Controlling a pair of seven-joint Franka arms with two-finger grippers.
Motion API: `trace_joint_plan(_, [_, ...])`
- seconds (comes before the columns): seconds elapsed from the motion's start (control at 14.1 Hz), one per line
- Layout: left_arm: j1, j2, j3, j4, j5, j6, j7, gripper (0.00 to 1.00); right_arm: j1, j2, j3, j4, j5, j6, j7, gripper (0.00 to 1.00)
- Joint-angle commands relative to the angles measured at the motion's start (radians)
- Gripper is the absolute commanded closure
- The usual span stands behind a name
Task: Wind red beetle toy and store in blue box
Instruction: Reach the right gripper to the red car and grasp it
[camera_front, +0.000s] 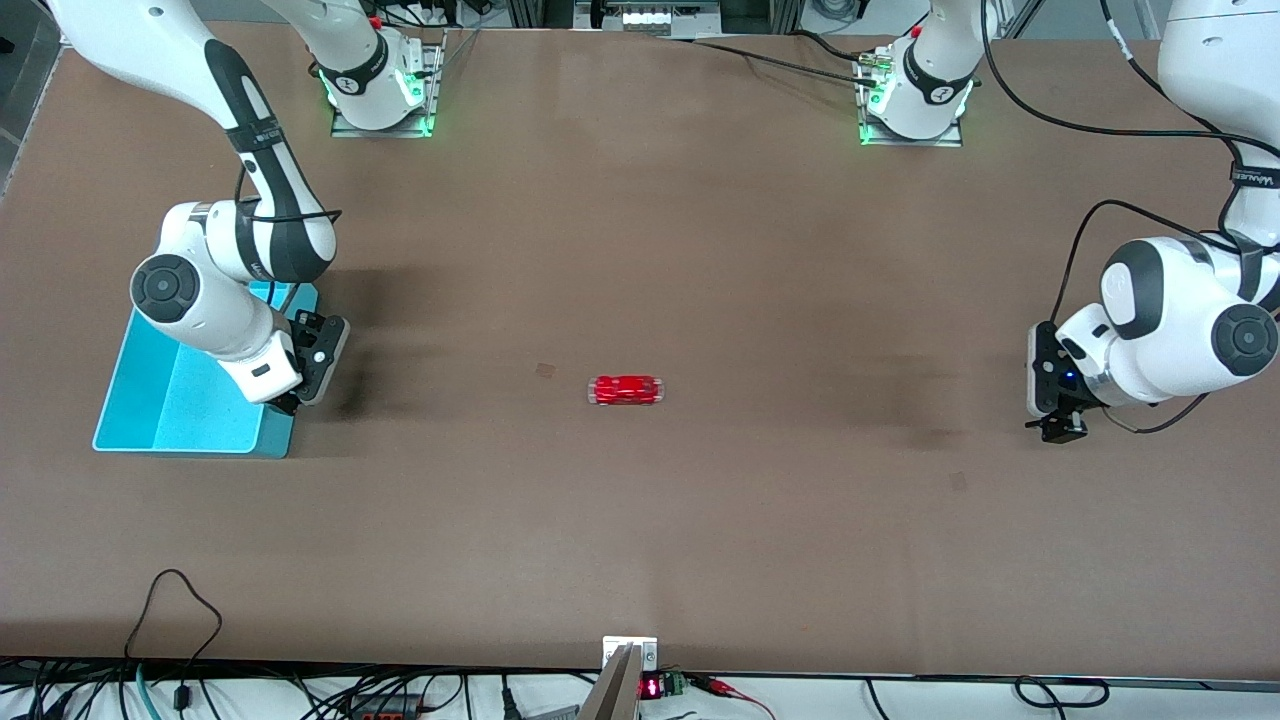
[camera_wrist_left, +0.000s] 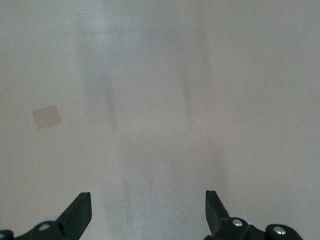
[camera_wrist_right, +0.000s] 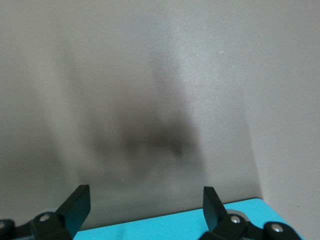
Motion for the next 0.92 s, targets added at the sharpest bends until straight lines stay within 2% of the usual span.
trace_joint_plan(0.0, [-0.014,-0.018,0.000,0.012,-0.004,-0.031,0.010,0.00,0.016,-0.036,-0.011,-0.032,0.017,-0.023,-0.024,0.00])
trace_joint_plan(0.21, [-0.054,-0.023,0.000,0.020,-0.004,-0.059,-0.041,0.00,0.023,-0.085,-0.004,-0.073,0.017,-0.023,-0.003,0.00])
trace_joint_plan(0.36, [-0.086,-0.029,0.000,0.022,-0.004,-0.080,-0.084,0.00,0.030,-0.084,0.045,-0.066,0.017,-0.020,0.061,0.00])
trace_joint_plan(0.5, [-0.121,-0.041,0.000,0.022,-0.004,-0.095,-0.139,0.00,0.097,-0.081,0.091,-0.046,0.011,-0.017,0.213,0.00])
trace_joint_plan(0.64, [-0.173,-0.045,0.000,0.026,-0.004,-0.118,-0.209,0.00,0.180,-0.061,0.093,-0.012,0.005,-0.010,0.308,0.00])
trace_joint_plan(0.85, [-0.253,-0.045,-0.001,0.089,-0.004,-0.199,-0.324,0.00,0.288,0.002,0.095,0.074,0.019,-0.009,0.341,0.00])
